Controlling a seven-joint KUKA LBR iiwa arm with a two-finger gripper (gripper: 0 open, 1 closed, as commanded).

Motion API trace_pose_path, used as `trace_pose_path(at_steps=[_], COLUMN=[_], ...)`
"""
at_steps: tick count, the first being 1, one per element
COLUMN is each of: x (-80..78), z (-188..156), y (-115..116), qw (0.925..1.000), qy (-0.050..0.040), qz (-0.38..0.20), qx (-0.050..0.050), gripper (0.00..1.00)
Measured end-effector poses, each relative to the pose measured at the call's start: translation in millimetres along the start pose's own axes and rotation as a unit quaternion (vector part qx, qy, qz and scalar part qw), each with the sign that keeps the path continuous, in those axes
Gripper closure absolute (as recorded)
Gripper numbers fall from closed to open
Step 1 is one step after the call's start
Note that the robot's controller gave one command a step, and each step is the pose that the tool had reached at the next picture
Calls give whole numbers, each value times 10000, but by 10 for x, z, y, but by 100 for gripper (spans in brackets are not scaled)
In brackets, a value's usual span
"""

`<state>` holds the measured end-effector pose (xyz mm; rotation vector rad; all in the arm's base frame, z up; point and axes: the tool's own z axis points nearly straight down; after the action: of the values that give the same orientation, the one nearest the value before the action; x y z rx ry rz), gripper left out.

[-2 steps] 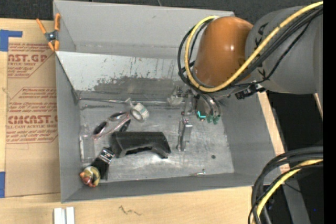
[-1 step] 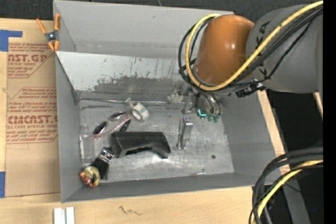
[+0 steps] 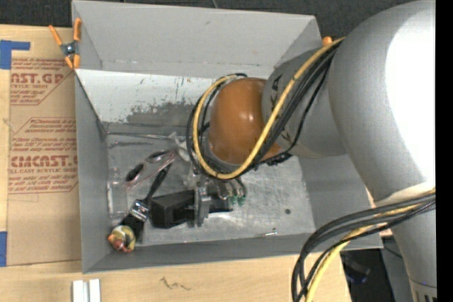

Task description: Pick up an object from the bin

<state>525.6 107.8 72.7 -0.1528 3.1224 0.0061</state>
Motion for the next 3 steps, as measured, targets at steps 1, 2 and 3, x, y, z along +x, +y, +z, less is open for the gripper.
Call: trace_pose_path(at_steps=[1,2,3], x=[0,-84,-84], z=[0,-1056,-1056], y=[0,-135,-135], qw=[10000,9997,9997], qy=[0,91,91], qz=[0,-235,-235], qx=[0,17,16], gripper=[100,100,100])
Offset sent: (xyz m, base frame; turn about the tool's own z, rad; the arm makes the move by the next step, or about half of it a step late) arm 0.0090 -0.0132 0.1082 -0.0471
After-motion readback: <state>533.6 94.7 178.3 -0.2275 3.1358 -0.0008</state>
